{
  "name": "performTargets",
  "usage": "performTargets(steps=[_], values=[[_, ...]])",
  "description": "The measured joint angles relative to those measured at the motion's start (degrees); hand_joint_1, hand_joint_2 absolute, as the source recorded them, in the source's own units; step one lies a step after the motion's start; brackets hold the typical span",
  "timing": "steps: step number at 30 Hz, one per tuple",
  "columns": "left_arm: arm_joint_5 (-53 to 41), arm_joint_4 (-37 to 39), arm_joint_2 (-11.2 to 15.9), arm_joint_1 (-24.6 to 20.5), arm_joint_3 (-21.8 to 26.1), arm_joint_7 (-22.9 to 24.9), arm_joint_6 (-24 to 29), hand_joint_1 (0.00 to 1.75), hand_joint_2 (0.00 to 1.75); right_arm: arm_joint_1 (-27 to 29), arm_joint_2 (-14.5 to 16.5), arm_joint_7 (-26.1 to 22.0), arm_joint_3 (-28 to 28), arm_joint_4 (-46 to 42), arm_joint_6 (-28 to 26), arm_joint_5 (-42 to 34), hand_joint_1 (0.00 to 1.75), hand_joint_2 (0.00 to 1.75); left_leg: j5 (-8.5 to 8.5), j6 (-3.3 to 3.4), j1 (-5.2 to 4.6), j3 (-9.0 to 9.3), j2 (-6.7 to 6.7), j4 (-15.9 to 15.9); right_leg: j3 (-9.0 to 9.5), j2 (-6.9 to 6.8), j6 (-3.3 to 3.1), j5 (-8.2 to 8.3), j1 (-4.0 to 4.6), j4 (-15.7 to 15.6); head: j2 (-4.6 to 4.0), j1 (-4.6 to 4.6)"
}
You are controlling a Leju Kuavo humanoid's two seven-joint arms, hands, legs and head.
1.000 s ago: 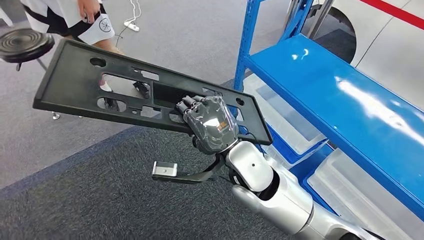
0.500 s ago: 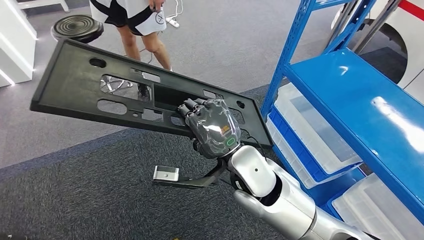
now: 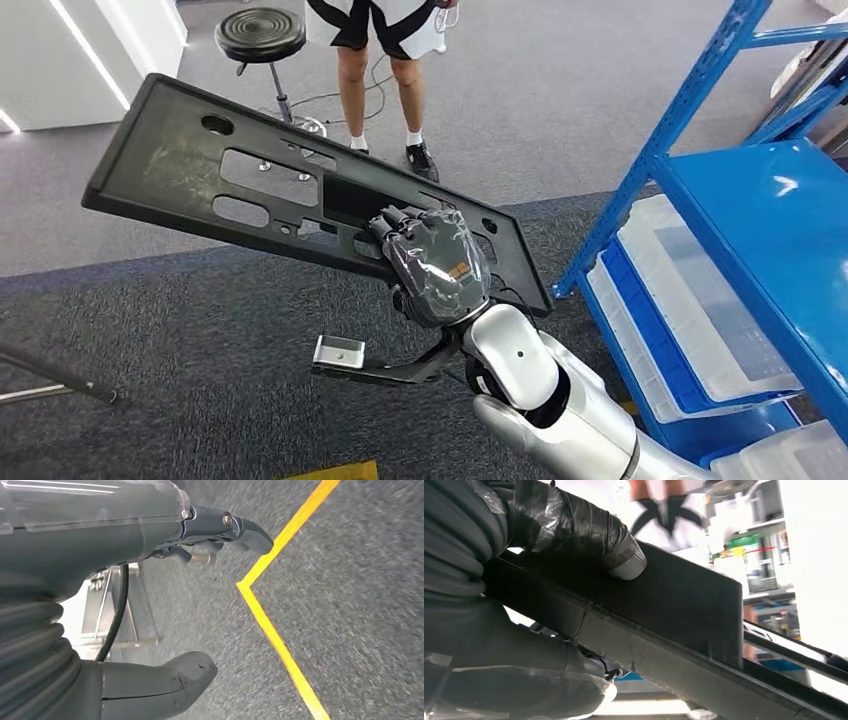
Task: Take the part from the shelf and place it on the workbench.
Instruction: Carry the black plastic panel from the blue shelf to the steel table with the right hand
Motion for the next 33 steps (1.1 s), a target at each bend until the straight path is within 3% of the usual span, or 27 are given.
performTargets(steps=[2, 4, 6, 8, 9, 10, 11, 13, 15, 17, 19, 21, 23, 24, 25, 27, 29, 30, 32, 33], values=[[0.6, 0.4, 0.2, 0.1, 0.2, 0.8, 0.7, 0.0, 1.75, 0.1, -0.1, 0.6, -0.1, -0.4, -0.1, 0.4, 1.75, 1.75, 0.26, 0.88, 0.07, -0.15, -1.28, -0.2, 0.16, -0.43, 0.45, -0.29, -0.11, 0.2, 0.0, 0.02], [1.5, 0.5, 0.4, 0.2, 0.6, 0.6, 1.1, 0.0, 1.75, 0.9, -1.1, 1.6, -0.7, -1.5, -0.7, 1.0, 1.75, 1.75, 0.51, 1.66, 0.21, -0.16, -2.42, -0.4, -0.66, 2.18, 0.96, -2.29, -0.51, 2.6, 0.0, 0.02], [2.2, 0.3, 0.7, 0.0, 1.3, -0.4, 1.2, 0.0, 1.75, 3.2, -4.0, 2.4, -1.7, -3.8, -2.5, 1.3, 1.75, 1.75, 0.68, 2.22, 0.21, -0.24, -3.88, -0.5, -3.67, 5.66, 1.22, -6.1, -0.74, 9.3, 0.0, 0.02], [3.4, 0.1, 1.2, -0.4, 2.2, -1.6, 0.8, 0.0, 1.75, 6.7, -8.6, 2.4, -3.4, -6.4, -5.6, 0.2, 1.75, 1.75, 0.77, 2.5, 0.04, -0.31, -5.86, -0.5, -7.0, 6.76, 1.14, -8.27, -0.71, 15.9, 0.0, 0.02], [4.3, 0.1, 1.6, -0.5, 2.8, -2.1, 0.6, 0.0, 1.75, 8.6, -11.1, 1.9, -4.6, -7.4, -7.3, -0.7, 1.75, 1.75, 0.81, 2.56, -0.06, -0.32, -6.91, -0.5, -7.57, 6.95, 0.96, -7.72, -0.66, 16.5, 0.0, 0.03], [5.4, 0.1, 1.9, -0.6, 3.6, -2.5, 0.3, 0.0, 1.75, 10.3, -13.3, 1.2, -6.1, -8.3, -8.8, -1.8, 1.75, 1.75, 0.85, 2.59, -0.14, -0.28, -7.91, -0.5, -7.08, 7.2, 0.67, -6.12, -0.56, 14.9, 0.0, 0.03], [6.3, 0.1, 2.2, -0.7, 4.5, -2.8, 0.1, 0.0, 1.75, 11.8, -15.2, 0.4, -7.7, -9.1, -10.0, -2.7, 1.75, 1.75, 0.87, 2.59, -0.18, -0.22, -8.78, -0.4, -5.6, 7.91, 0.3, -3.8, -0.44, 11.3, 0.0, 0.03], [7.6, 0.2, 2.5, -0.8, 6.2, -2.7, -0.5, 0.0, 1.75, 13.9, -18.0, -1.5, -10.9, -10.3, -11.5, -3.7, 1.75, 1.75, 0.93, 2.47, -0.25, -0.24, -9.98, -0.4, -2.3, 10.77, -0.34, -0.2, -0.22, 3.6, 0.0, 0.03], [8.4, 0.2, 2.7, -0.8, 8.0, -1.9, -1.7, 0.0, 1.75, 14.9, -19.1, -3.3, -12.8, -10.9, -11.9, -3.9, 1.75, 1.75, 1.09, 2.04, -0.2, -0.53, -10.85, -0.4, -1.02, 12.15, -0.42, 0.79, 0.0, 0.4, 0.0, 0.03], [9.1, -0.3, 2.7, -0.8, 9.9, -0.7, -3.4, 0.0, 1.75, 15.0, -19.2, -4.4, -13.4, -10.9, -11.6, -3.7, 1.75, 1.75, 1.25, 1.42, -0.13, -0.89, -11.46, -0.5, -0.86, 10.81, -0.55, 1.1, -0.03, -0.1, 0.0, 0.03], [9.5, -1.1, 2.6, -0.8, 11.7, 0.1, -4.8, 0.0, 1.75, 14.9, -19.1, -5.0, -13.4, -10.7, -11.3, -3.4, 1.75, 1.75, -0.09, 1.04, -0.37, -1.89, -8.89, 1.3, -0.55, 9.18, -1.07, 1.54, -0.24, -0.9, 0.0, 0.02], [9.7, -1.8, 2.5, -1.1, 13.0, 0.6, -5.6, 0.0, 1.75, 14.7, -19.0, -5.2, -13.4, -10.2, -11.2, -3.3, 1.75, 1.75, -3.68, 0.73, -0.5, -4.59, -5.18, 7.2, -0.45, 7.19, -1.47, 1.71, -0.18, -1.3, 0.0, 0.01], [9.8, -2.4, 2.5, -1.3, 14.1, 0.9, -6.0, 0.0, 1.75, 14.7, -18.9, -5.2, -13.4, -9.4, -11.2, -3.3, 1.75, 1.75, -6.72, 0.26, -0.31, -7.6, -4.0, 13.9, -0.62, 5.06, -1.59, 1.68, -0.05, -1.3, 0.0, -0.01], [9.9, -2.7, 2.5, -1.4, 14.5, 0.9, -6.2, 0.0, 1.75, 14.6, -18.9, -5.2, -13.4, -9.0, -11.2, -3.3, 1.75, 1.75, -6.87, 0.07, -0.24, -7.96, -3.77, 15.2, -0.69, 4.03, -1.55, 1.64, -0.05, -1.3, 0.0, -0.01], [9.8, -2.9, 2.5, -1.3, 14.8, 1.0, -6.2, 0.0, 1.75, 14.6, -18.9, -5.3, -13.4, -8.7, -11.2, -3.4, 1.75, 1.75, -5.96, -0.07, -0.18, -7.1, -3.48, 14.1, -0.72, 3.07, -1.47, 1.58, -0.08, -1.2, 0.0, -0.02], [9.7, -3.3, 2.5, -1.2, 15.4, 1.0, -6.4, 0.0, 1.75, 14.5, -19.0, -5.4, -13.4, -8.1, -11.3, -3.7, 1.75, 1.75, -2.76, -0.04, -0.22, -2.49, -1.47, 6.4, -0.64, 1.4, -1.08, 1.31, -0.11, -1.0, 0.0, -0.02], [9.4, -3.8, 2.5, -1.2, 15.9, 0.6, -6.8, 0.0, 1.75, 14.4, -19.1, -5.5, -13.5, -7.8, -11.5, -4.2, 1.75, 1.75, -1.1, 0.66, -0.62, 1.04, 0.55, 0.2, -0.58, 0.02, -0.52, 0.94, 0.13, -0.6, 0.0, 0.0], [9.1, -4.1, 2.4, -1.2, 16.0, 0.3, -7.1, 0.0, 1.75, 14.4, -19.3, -5.6, -13.6, -7.7, -11.7, -4.4, 1.75, 1.75, -1.08, 1.09, -0.82, 1.51, 0.84, -0.9, -0.55, -0.6, -0.27, 0.82, 0.26, -0.5, 0.0, 0.02], [8.1, -4.5, 2.4, -1.0, 16.2, -0.6, -7.6, 0.0, 1.75, 14.4, -19.5, -5.9, -13.7, -7.5, -11.7, -4.8, 1.75, 1.75, -0.85, 1.93, -0.91, 1.46, -0.52, -1.1, -0.39, -1.53, 0.24, 0.65, 0.3, -0.5, 0.0, 0.03], [7.5, -4.6, 2.4, -0.9, 16.3, -1.0, -7.8, 0.0, 1.75, 14.4, -19.5, -6.1, -13.7, -7.4, -11.7, -4.9, 1.75, 1.75, -0.67, 2.3, -0.83, 1.52, -1.16, -1.4, -0.34, -0.75, 0.54, 0.27, 0.14, -0.2, 0.0, 0.04]])
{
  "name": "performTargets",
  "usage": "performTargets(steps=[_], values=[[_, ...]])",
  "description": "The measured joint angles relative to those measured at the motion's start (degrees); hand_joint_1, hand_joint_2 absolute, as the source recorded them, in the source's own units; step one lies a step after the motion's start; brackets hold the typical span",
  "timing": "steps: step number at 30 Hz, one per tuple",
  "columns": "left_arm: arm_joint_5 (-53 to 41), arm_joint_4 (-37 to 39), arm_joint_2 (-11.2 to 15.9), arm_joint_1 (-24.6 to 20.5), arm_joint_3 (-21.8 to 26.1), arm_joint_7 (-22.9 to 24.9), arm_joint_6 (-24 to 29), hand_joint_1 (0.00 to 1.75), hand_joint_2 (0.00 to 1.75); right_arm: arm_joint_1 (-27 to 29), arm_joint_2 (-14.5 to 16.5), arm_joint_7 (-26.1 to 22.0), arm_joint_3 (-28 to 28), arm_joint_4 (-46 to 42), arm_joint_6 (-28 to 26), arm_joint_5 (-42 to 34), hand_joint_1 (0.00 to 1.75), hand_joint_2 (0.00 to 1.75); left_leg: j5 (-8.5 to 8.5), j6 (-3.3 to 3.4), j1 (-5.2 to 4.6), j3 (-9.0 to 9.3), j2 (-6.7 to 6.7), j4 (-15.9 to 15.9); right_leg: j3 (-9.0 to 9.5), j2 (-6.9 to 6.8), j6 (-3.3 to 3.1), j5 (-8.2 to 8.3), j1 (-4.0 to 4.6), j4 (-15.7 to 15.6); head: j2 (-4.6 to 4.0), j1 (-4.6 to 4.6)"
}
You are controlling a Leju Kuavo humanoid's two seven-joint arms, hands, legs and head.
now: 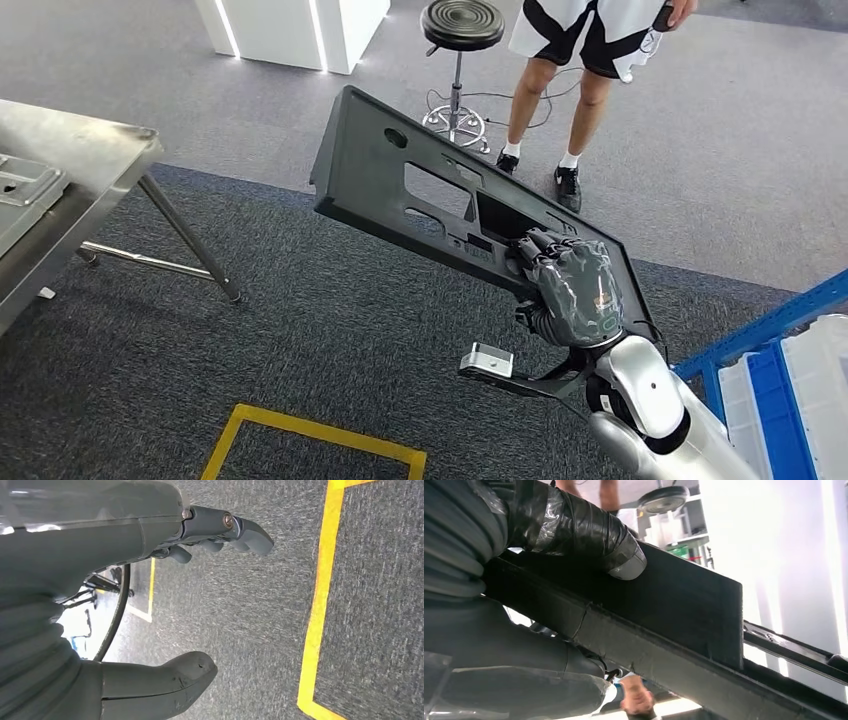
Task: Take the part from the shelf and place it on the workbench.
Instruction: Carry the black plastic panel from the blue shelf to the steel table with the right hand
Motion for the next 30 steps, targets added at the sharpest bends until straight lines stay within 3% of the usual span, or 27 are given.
performTargets(steps=[1, 3, 5, 6, 7, 8, 10, 12, 13, 15, 17, 19, 21, 22, 24, 26, 27, 28, 30], values=[[-0.5, 0.0, 0.0, 0.0, 0.0, -0.4, -0.1, 0.0, 1.75, -0.1, 0.0, -0.2, 0.0, 0.2, 0.1, -0.1, 1.75, 1.75, 0.21, 0.36, 0.12, 0.08, -0.62, -0.2, -0.34, 1.63, 0.29, -0.93, -0.24, 1.1, 0.0, 0.0], [-1.2, -0.1, 0.0, -0.3, 0.0, -1.0, -0.1, 0.0, 1.75, -0.1, -0.3, -0.5, -0.1, 0.6, 0.5, -0.4, 1.75, 1.75, 0.54, 0.87, 0.29, 0.13, -1.87, -0.5, -2.76, 5.83, 0.72, -4.41, -0.71, 6.8, 0.0, 0.02], [-1.4, -0.1, 0.0, -0.6, 0.0, -1.3, 0.0, 0.0, 1.75, 0.0, -0.5, -0.6, -0.2, 1.2, 0.9, -0.4, 1.75, 1.75, 0.66, 1.05, 0.25, 0.02, -3.41, -0.5, -6.46, 7.38, 0.92, -7.53, -0.84, 14.4, 0.0, 0.02], [-1.4, -0.1, 0.0, -0.6, 0.1, -1.3, 0.0, 0.0, 1.75, 0.0, -0.5, -0.6, -0.2, 1.5, 1.2, -0.4, 1.75, 1.75, 0.68, 1.08, 0.22, 0.0, -4.26, -0.4, -7.52, 7.5, 0.96, -7.69, -0.85, 16.3, 0.0, 0.01], [-1.3, -0.1, 0.0, -0.7, 0.1, -1.4, 0.0, 0.0, 1.75, -0.1, -0.5, -0.6, -0.1, 1.8, 1.7, -0.4, 1.75, 1.75, 0.69, 1.08, 0.2, 0.01, -5.13, -0.3, -7.58, 7.58, 0.93, -6.7, -0.85, 16.1, 0.0, 0.01], [-1.3, -0.1, 0.0, -0.7, 0.2, -1.5, 0.1, 0.0, 1.75, -0.3, -0.5, -0.6, -0.1, 2.0, 2.5, -0.2, 1.75, 1.75, 0.68, 1.06, 0.21, 0.04, -6.0, -0.2, -6.53, 7.84, 0.82, -4.71, -0.88, 13.7, 0.0, 0.01], [-1.7, -0.1, 0.0, -0.8, 0.5, -1.7, 0.2, 0.0, 1.75, -1.0, -0.5, -0.6, 0.0, 2.7, 4.6, 0.2, 1.75, 1.75, 0.61, 0.86, 0.18, -0.06, -7.68, 0.2, -2.96, 10.18, 0.47, -0.58, -1.08, 5.7, 0.0, 0.02], [-2.3, -0.1, 0.0, -1.0, 0.9, -1.6, 0.6, 0.0, 1.75, -2.2, -0.5, -0.4, 0.1, 3.7, 6.4, 0.6, 1.75, 1.75, 0.73, 0.31, 0.26, -0.58, -9.23, 0.5, -0.91, 12.24, 0.27, 0.82, -1.18, 0.9, 0.0, 0.01], [-2.5, -0.1, 0.0, -1.1, 1.0, -1.6, 0.7, 0.0, 1.75, -2.8, -0.5, -0.3, 0.3, 4.2, 7.1, 0.7, 1.75, 1.75, 0.89, -0.08, 0.36, -0.9, -9.94, 0.5, -0.79, 12.29, 0.23, 0.62, -1.08, 0.5, 0.0, 0.0], [-2.8, 0.0, 0.0, -0.9, 1.2, -1.5, 0.9, 0.0, 1.75, -3.8, -0.5, -0.2, 0.4, 5.0, 7.8, 0.7, 1.75, 1.75, 1.05, -0.79, 0.57, -1.53, -10.77, 0.6, -0.7, 10.71, -0.11, 0.84, -1.08, 0.0, 0.0, 0.0], [-2.9, 0.0, 0.0, -0.9, 1.3, -1.4, 0.9, 0.0, 1.75, -4.6, -0.5, -0.1, 0.6, 5.5, 8.0, 0.6, 1.75, 1.75, -0.75, -1.22, 0.4, -2.99, -7.91, 3.2, -0.46, 8.95, -0.77, 1.23, -1.25, -0.7, 0.0, -0.07], [-2.9, 0.0, 0.0, -1.2, 1.6, -1.5, 1.0, 0.0, 1.75, -5.0, -0.5, -0.1, 0.9, 5.9, 8.4, 0.5, 1.75, 1.75, -4.52, -1.59, 0.41, -6.11, -3.88, 10.0, -0.41, 7.15, -1.22, 1.35, -1.13, -1.0, 0.0, -0.14], [-3.2, 0.0, 0.0, -1.4, 1.9, -1.6, 1.0, 0.0, 1.75, -5.5, -0.6, -0.1, 1.2, 6.5, 9.3, 0.3, 1.75, 1.75, -6.83, -2.04, 0.65, -8.95, -2.64, 16.2, -0.49, 5.31, -1.31, 1.29, -0.99, -1.0, 0.0, -0.13], [-3.5, 0.0, 0.0, -1.4, 2.0, -1.7, 1.0, 0.0, 1.75, -5.8, -0.6, -0.2, 1.5, 6.8, 9.9, 0.2, 1.75, 1.75, -6.52, -2.2, 0.75, -9.08, -2.46, 16.7, -0.51, 4.46, -1.28, 1.24, -0.96, -0.9, 0.0, -0.13], [-4.1, 0.0, 0.0, -1.3, 2.3, -1.6, 1.0, 0.0, 1.75, -6.6, -0.6, -0.4, 2.0, 7.3, 10.8, -0.1, 1.75, 1.75, -3.33, -2.28, 0.83, -5.99, -1.64, 11.3, -0.45, 3.02, -1.04, 1.07, -0.97, -0.8, 0.0, -0.14], [-4.4, 0.0, 0.1, -1.3, 2.4, -1.6, 1.0, 0.0, 1.75, -7.6, -0.7, -0.6, 2.3, 7.6, 11.5, -0.5, 1.75, 1.75, -0.77, -1.84, 0.51, -1.87, 0.92, 3.6, -0.39, 1.75, -0.55, 0.74, -0.75, -0.5, 0.0, -0.12], [-4.6, 0.0, 0.1, -1.4, 2.5, -1.5, 1.0, 0.0, 1.75, -8.0, -0.8, -0.6, 2.5, 7.7, 11.7, -0.6, 1.75, 1.75, -0.27, -1.47, 0.31, -0.8, 1.68, 1.5, -0.37, 1.17, -0.28, 0.58, -0.57, -0.3, 0.0, -0.11], [-4.8, 0.0, 0.1, -1.4, 2.5, -1.4, 1.0, 0.0, 1.75, -8.4, -0.8, -0.6, 2.7, 7.7, 11.9, -0.7, 1.75, 1.75, -0.3, -1.11, 0.1, -0.52, 1.98, 0.7, -0.33, 0.58, -0.05, 0.49, -0.37, -0.2, 0.0, -0.09], [-5.2, 0.0, 0.1, -1.2, 2.6, -1.2, 1.0, 0.0, 1.75, -9.2, -0.9, -0.6, 3.2, 7.8, 12.2, -0.8, 1.75, 1.75, 0.04, -0.42, 0.13, -0.69, 0.52, 0.5, -0.21, -0.18, 0.45, 0.32, -0.33, -0.1, 0.0, -0.09]])
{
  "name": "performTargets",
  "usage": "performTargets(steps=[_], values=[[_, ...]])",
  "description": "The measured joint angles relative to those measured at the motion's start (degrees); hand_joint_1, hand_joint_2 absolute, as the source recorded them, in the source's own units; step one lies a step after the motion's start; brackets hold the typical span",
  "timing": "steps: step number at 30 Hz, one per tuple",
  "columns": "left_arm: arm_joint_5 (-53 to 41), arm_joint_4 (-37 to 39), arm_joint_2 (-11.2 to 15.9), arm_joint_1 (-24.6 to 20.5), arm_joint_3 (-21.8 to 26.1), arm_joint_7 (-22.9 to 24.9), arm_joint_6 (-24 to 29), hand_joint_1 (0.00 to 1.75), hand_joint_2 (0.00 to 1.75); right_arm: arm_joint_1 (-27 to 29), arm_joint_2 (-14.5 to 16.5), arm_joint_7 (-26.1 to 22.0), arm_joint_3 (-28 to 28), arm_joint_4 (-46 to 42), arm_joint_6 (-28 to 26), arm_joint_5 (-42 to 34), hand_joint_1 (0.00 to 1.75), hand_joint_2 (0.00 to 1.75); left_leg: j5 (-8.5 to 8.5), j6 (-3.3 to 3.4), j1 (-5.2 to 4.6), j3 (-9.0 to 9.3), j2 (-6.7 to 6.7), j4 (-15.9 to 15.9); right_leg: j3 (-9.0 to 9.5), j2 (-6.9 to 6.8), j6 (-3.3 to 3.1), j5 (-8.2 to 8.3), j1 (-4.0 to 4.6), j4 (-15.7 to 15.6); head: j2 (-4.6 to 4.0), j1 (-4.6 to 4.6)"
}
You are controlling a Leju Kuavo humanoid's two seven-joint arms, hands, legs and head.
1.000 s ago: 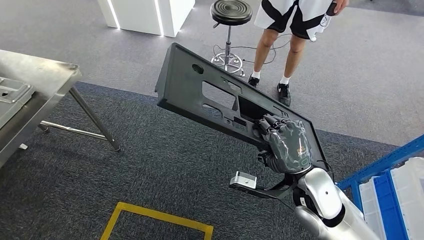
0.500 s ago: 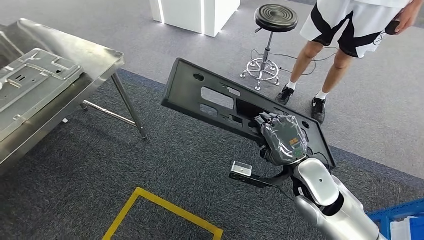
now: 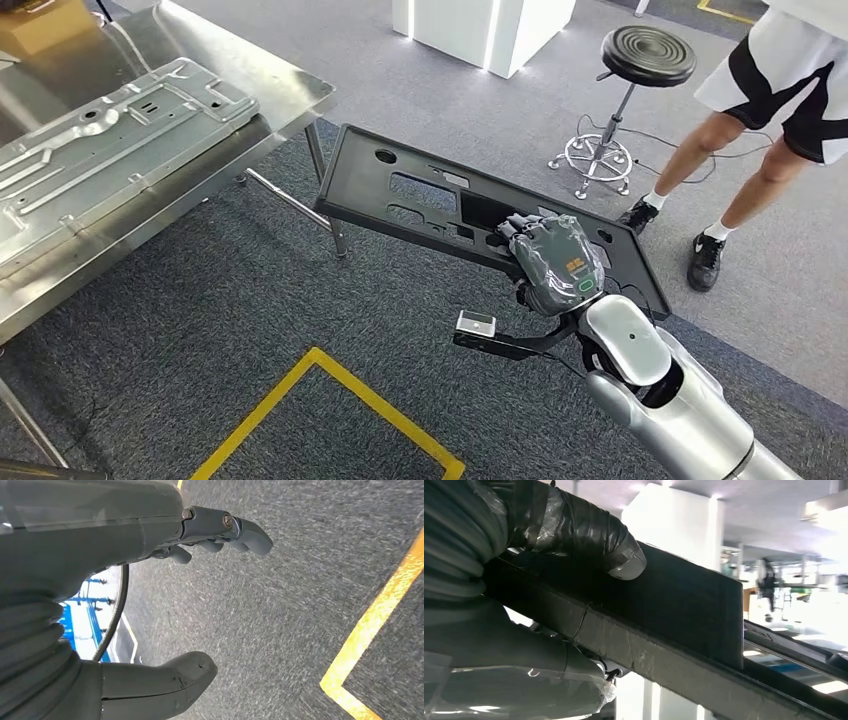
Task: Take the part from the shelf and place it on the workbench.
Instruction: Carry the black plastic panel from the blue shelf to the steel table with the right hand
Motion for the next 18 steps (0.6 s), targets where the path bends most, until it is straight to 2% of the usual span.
performTargets(steps=[1, 2, 4, 5, 6, 7, 8, 9, 11, 12, 13, 15, 16, 18], values=[[-0.1, 0.0, 0.0, 0.0, 0.0, 0.0, 0.0, 0.0, 1.75, -0.3, 0.0, 0.0, 0.3, 0.0, 0.1, -0.1, 1.75, 1.75, 0.18, 0.35, 0.1, 0.02, -0.63, -0.2, -0.06, 0.88, 0.29, -0.47, -0.16, 0.4, 0.0, 0.01], [-0.2, 0.0, 0.0, 0.0, 0.1, 0.0, 0.0, 0.0, 1.75, -0.6, -0.2, 0.0, 0.5, 0.0, 0.1, -0.1, 1.75, 1.75, 0.39, 0.71, 0.21, 0.05, -1.25, -0.4, -0.54, 2.46, 0.55, -1.49, -0.4, 1.7, 0.0, 0.0], [-0.2, 0.0, 0.0, -0.2, 0.3, 0.0, 0.0, 0.0, 1.75, -0.9, -0.7, 0.0, 0.9, 0.2, 0.1, -0.4, 1.75, 1.75, 0.65, 1.22, 0.31, 0.03, -2.6, -0.5, -3.24, 6.28, 0.89, -5.07, -0.76, 7.9, 0.0, 0.01], [-0.2, 0.0, 0.0, -0.3, 0.4, 0.0, 0.0, 0.0, 1.75, -0.8, -1.1, 0.0, 1.1, 0.3, 0.1, -0.5, 1.75, 1.75, 0.71, 1.35, 0.29, -0.04, -3.36, -0.5, -5.2, 7.19, 0.97, -6.83, -0.83, 12.0, 0.0, 0.01], [-0.2, 0.0, 0.0, -0.3, 0.5, 0.0, 0.0, 0.0, 1.75, -0.8, -1.5, 0.0, 1.2, 0.4, 0.0, -0.7, 1.75, 1.75, 0.74, 1.42, 0.24, -0.09, -4.21, -0.4, -6.86, 7.58, 1.03, -7.83, -0.83, 15.2, 0.0, 0.01], [-0.2, 0.0, -0.1, -0.3, 0.6, -0.1, 0.0, 0.0, 1.75, -0.7, -1.8, 0.0, 1.3, 0.5, 0.0, -0.9, 1.75, 1.75, 0.76, 1.45, 0.2, -0.12, -5.08, -0.4, -7.71, 7.71, 1.03, -7.68, -0.83, 16.6, 0.0, 0.01], [-0.2, 0.0, -0.1, -0.3, 0.8, -0.2, -0.1, 0.0, 1.75, -0.8, -2.1, -0.1, 1.4, 0.5, 0.0, -1.1, 1.75, 1.75, 0.76, 1.46, 0.18, -0.13, -5.95, -0.2, -7.49, 7.84, 0.94, -6.38, -0.84, 15.8, 0.0, 0.01], [-0.2, 0.0, -0.2, -0.3, 1.1, -0.3, -0.2, 0.0, 1.75, -1.0, -2.4, -0.1, 1.5, 0.6, 0.0, -1.3, 1.75, 1.75, 0.76, 1.45, 0.17, -0.12, -6.82, -0.1, -6.21, 8.21, 0.77, -4.21, -0.86, 12.7, 0.0, 0.01], [-0.2, -0.3, -0.5, -0.4, 1.6, -0.7, -0.7, 0.0, 1.75, -1.7, -2.7, -0.3, 1.5, 0.6, 0.0, -1.6, 1.75, 1.75, 0.79, 1.27, 0.19, -0.33, -8.39, 0.1, -2.85, 10.91, 0.32, -0.47, -0.99, 4.9, 0.0, 0.01], [-0.3, -0.5, -0.7, -0.4, 1.9, -0.8, -1.0, 0.0, 1.75, -2.3, -2.9, -0.4, 1.6, 0.7, 0.0, -1.7, 1.75, 1.75, 0.88, 1.03, 0.24, -0.62, -9.1, 0.2, -1.73, 12.06, 0.18, 0.4, -1.01, 2.2, 0.0, 0.0], [-0.3, -0.7, -0.8, -0.5, 2.2, -0.9, -1.2, 0.0, 1.75, -2.8, -3.0, -0.5, 1.6, 0.8, 0.0, -1.7, 1.75, 1.75, 1.0, 0.7, 0.34, -0.96, -9.78, 0.3, -1.25, 12.84, 0.08, 0.53, -0.99, 0.9, 0.0, 0.0], [-0.5, -0.9, -1.0, -0.4, 2.9, -0.8, -1.5, 0.0, 1.75, -3.6, -2.9, -0.7, 1.9, 0.9, 0.1, -1.7, 1.75, 1.75, 1.34, -0.13, 0.51, -1.53, -11.12, 0.2, -1.08, 11.83, -0.09, 0.52, -0.96, 0.3, 0.0, 0.01], [-0.6, -1.0, -1.1, -0.3, 3.1, -0.7, -1.6, 0.0, 1.75, -4.1, -2.8, -0.7, 2.1, 0.9, 0.2, -1.7, 1.75, 1.75, 1.19, -0.45, 0.48, -1.76, -10.62, 0.4, -0.95, 11.06, -0.33, 0.66, -1.04, 0.0, 0.0, 0.01], [-0.8, -1.3, -1.3, -0.4, 3.7, -0.3, -1.6, 0.0, 1.75, -5.2, -2.5, -0.8, 2.5, 1.0, 0.8, -1.7, 1.75, 1.75, -0.83, -0.91, 0.25, -3.34, -7.25, 3.5, -0.66, 9.3, -0.95, 0.94, -1.26, -0.6, 0.0, -0.05]])
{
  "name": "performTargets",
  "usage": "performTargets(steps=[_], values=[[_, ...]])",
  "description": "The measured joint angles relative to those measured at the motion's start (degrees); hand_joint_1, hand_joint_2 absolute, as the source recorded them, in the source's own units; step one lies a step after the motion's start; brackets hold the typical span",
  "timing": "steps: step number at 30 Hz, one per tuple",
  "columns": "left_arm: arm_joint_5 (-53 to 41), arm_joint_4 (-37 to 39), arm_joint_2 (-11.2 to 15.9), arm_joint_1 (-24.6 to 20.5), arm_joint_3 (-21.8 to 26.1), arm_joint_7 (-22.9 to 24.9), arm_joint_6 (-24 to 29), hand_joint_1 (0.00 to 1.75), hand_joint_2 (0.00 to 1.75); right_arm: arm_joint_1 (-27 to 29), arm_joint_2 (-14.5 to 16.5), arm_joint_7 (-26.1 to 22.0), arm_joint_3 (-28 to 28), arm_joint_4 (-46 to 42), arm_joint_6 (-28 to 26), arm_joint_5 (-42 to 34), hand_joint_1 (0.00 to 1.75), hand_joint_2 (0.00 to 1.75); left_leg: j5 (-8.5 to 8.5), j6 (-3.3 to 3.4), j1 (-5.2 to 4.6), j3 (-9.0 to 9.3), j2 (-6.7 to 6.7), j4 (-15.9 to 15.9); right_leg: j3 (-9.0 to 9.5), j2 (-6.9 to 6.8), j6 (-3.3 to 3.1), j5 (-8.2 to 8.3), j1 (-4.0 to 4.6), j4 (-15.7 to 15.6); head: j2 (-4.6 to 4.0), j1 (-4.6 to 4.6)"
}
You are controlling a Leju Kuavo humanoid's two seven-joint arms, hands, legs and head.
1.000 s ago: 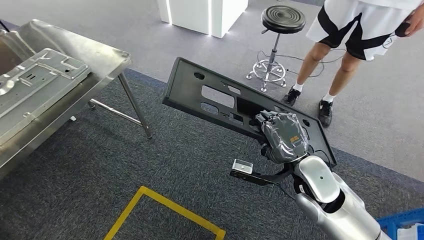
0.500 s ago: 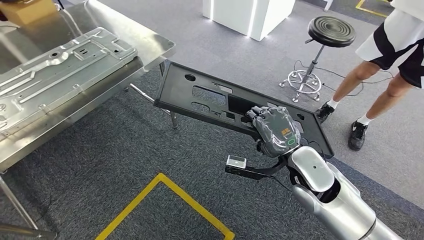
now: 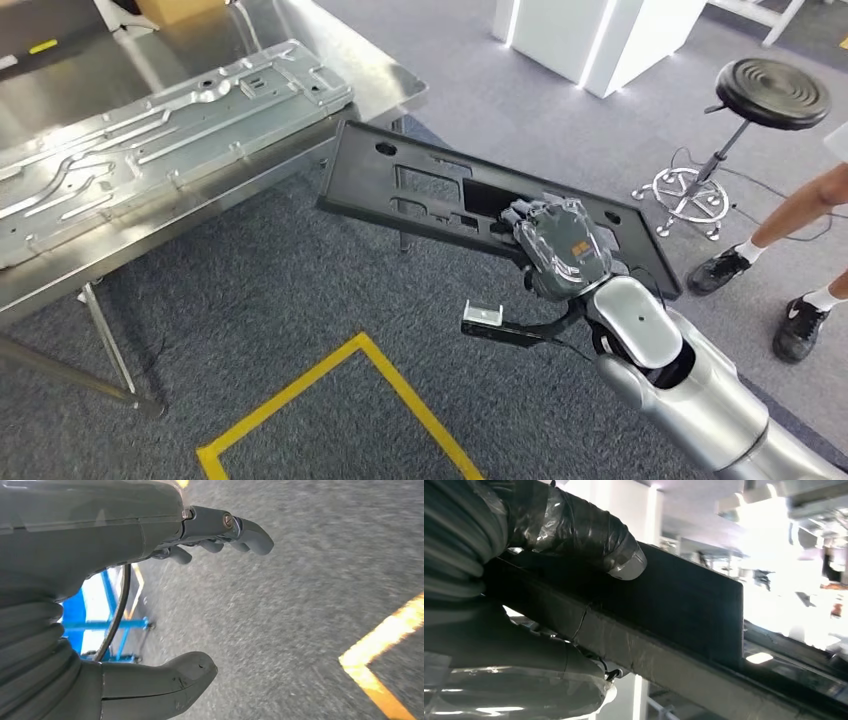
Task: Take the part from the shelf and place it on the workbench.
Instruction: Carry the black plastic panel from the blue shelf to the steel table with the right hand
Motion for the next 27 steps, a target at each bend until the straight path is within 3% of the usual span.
performTargets(steps=[1, 2, 4, 5, 7, 9, 10, 12, 13, 15, 17, 19, 20, 22, 24, 26, 27], values=[[-0.1, -0.2, 0.0, -0.1, 0.3, 0.1, 0.0, 0.0, 1.75, -0.6, 0.1, 0.0, 0.2, 0.0, 0.5, 0.1, 1.75, 1.75, -1.82, -0.16, 0.02, -1.49, 2.13, 3.3, 0.08, -0.95, -0.23, 0.01, 0.09, -0.1, 0.0, -0.03], [-0.1, -0.4, 0.0, -0.3, 0.5, 0.2, 0.0, 0.0, 1.75, -1.1, 0.3, 0.0, 0.4, 0.1, 1.0, 0.1, 1.75, 1.75, -3.68, -0.4, 0.12, -3.36, 3.35, 7.2, 0.09, -1.88, -0.39, -0.04, 0.17, -0.1, 0.0, -0.04], [-0.2, -0.6, 0.0, -0.4, 0.7, 0.2, -0.1, 0.0, 1.75, -2.1, 0.9, 0.0, 0.8, 0.4, 1.9, 0.2, 1.75, 1.75, -5.3, -0.88, 0.42, -5.9, 4.09, 12.5, 0.11, -3.68, -0.45, -0.18, 0.27, 0.0, 0.0, -0.04], [-0.3, -0.6, -0.1, -0.3, 0.8, 0.2, -0.2, 0.0, 1.75, -2.8, 1.3, 0.0, 1.1, 0.6, 2.3, 0.1, 1.75, 1.75, -4.53, -1.08, 0.56, -5.67, 4.3, 12.2, 0.12, -4.51, -0.37, -0.27, 0.27, 0.1, 0.0, -0.04], [-0.8, -1.0, -0.1, -0.3, 1.2, 0.2, -0.4, 0.0, 1.75, -4.6, 2.0, 0.1, 1.7, 0.8, 3.1, -0.4, 1.75, 1.75, -0.96, -1.2, 0.7, -2.0, 5.71, 5.4, 0.22, -5.99, -0.01, -0.65, 0.26, 0.5, 0.0, -0.05], [-1.3, -1.3, -0.1, -0.4, 1.7, 0.1, -0.6, 0.0, 1.75, -6.8, 2.4, 0.1, 2.2, 1.0, 4.0, -1.1, 1.75, 1.75, 1.1, -0.72, 0.33, 1.46, 8.0, -1.0, 0.27, -7.23, 0.56, -1.13, 0.54, 1.0, 0.0, -0.05], [-1.4, -1.5, -0.1, -0.5, 1.9, 0.0, -0.7, 0.0, 1.75, -7.9, 2.5, 0.1, 2.4, 1.0, 4.4, -1.5, 1.75, 1.75, 1.25, -0.38, 0.12, 2.03, 8.55, -2.3, 0.34, -7.81, 0.86, -1.29, 0.74, 1.1, 0.0, -0.04], [-1.7, -1.6, -0.1, -0.4, 2.1, -0.5, -0.8, 0.0, 1.75, -9.6, 2.9, 0.1, 2.6, 1.1, 5.0, -2.0, 1.75, 1.75, 1.28, 0.35, -0.05, 1.87, 7.49, -2.5, 0.62, -8.98, 1.41, -1.44, 0.9, 1.0, 0.0, -0.02], [-1.8, -1.6, -0.2, -0.4, 2.2, -0.6, -0.8, 0.0, 1.75, -10.3, 3.1, 0.1, 2.7, 1.2, 5.2, -2.1, 1.75, 1.75, 1.43, 0.7, 0.08, 1.91, 6.81, -2.7, 0.78, -8.71, 1.75, -1.71, 0.8, 1.1, 0.0, -0.01], [-1.8, -1.8, -0.2, -0.4, 2.4, -0.8, -0.8, 0.0, 1.75, -11.3, 3.4, 0.0, 2.8, 1.3, 5.4, -2.3, 1.75, 1.75, 1.79, 1.42, 0.39, 2.04, 5.52, -3.1, -0.03, -5.84, 2.2, -3.71, 0.4, 3.6, 0.0, 0.0], [-1.8, -1.9, -0.3, -0.6, 2.4, -1.0, -0.9, 0.0, 1.75, -12.0, 3.4, 0.0, 2.9, 1.5, 5.6, -2.5, 1.75, 1.75, 2.0, 1.86, 0.46, 1.99, 4.2, -3.2, -3.16, -2.52, 2.35, -7.48, 0.2, 10.5, 0.0, 0.0], [-1.8, -1.9, -0.3, -0.6, 2.6, -1.4, -1.1, 0.0, 1.75, -12.3, 3.4, 0.0, 3.2, 1.9, 6.0, -3.1, 1.75, 1.75, 2.06, 2.0, 0.38, 1.94, 2.67, -3.2, -6.43, -1.66, 2.38, -9.57, 0.27, 16.8, 0.0, -0.01], [-1.8, -1.9, -0.3, -0.6, 2.8, -1.6, -1.3, 0.0, 1.75, -12.4, 3.4, 0.0, 3.2, 2.0, 6.1, -3.5, 1.75, 1.75, 2.08, 2.01, 0.33, 1.95, 1.82, -3.1, -6.85, -1.54, 2.31, -8.89, 0.29, 17.3, 0.0, -0.01], [-1.8, -1.9, -0.4, -0.6, 3.3, -1.8, -1.5, 0.0, 1.75, -12.9, 3.2, 0.0, 3.3, 2.3, 6.2, -4.1, 1.75, 1.75, 2.08, 1.98, 0.29, 2.02, 0.1, -2.9, -4.51, -0.72, 1.91, -4.66, 0.3, 11.7, 0.0, -0.01], [-1.8, -1.9, -0.5, -0.6, 3.4, -1.8, -1.6, 0.0, 1.75, -13.6, 2.8, 0.0, 3.3, 2.5, 6.2, -4.4, 1.75, 1.75, 2.17, 1.69, 0.37, 1.76, -1.43, -2.7, -1.35, 2.43, 1.35, -1.51, 0.14, 4.3, 0.0, -0.02], [-1.9, -2.0, -0.7, -0.6, 3.6, -1.7, -1.9, 0.0, 1.75, -14.0, 2.2, -0.1, 3.3, 2.6, 6.3, -4.7, 1.75, 1.75, 2.52, 0.95, 0.7, 1.06, -2.92, -2.7, -0.43, 4.3, 1.05, -1.16, 0.19, 1.7, 0.0, 0.01], [-1.9, -2.0, -0.7, -0.5, 3.7, -1.5, -2.2, 0.0, 1.75, -14.2, 2.0, -0.1, 3.3, 2.7, 6.3, -4.9, 1.75, 1.75, 2.77, 0.48, 0.84, 0.78, -3.73, -2.8, -0.42, 3.81, 0.96, -1.04, 0.3, 1.3, 0.0, 0.04]])
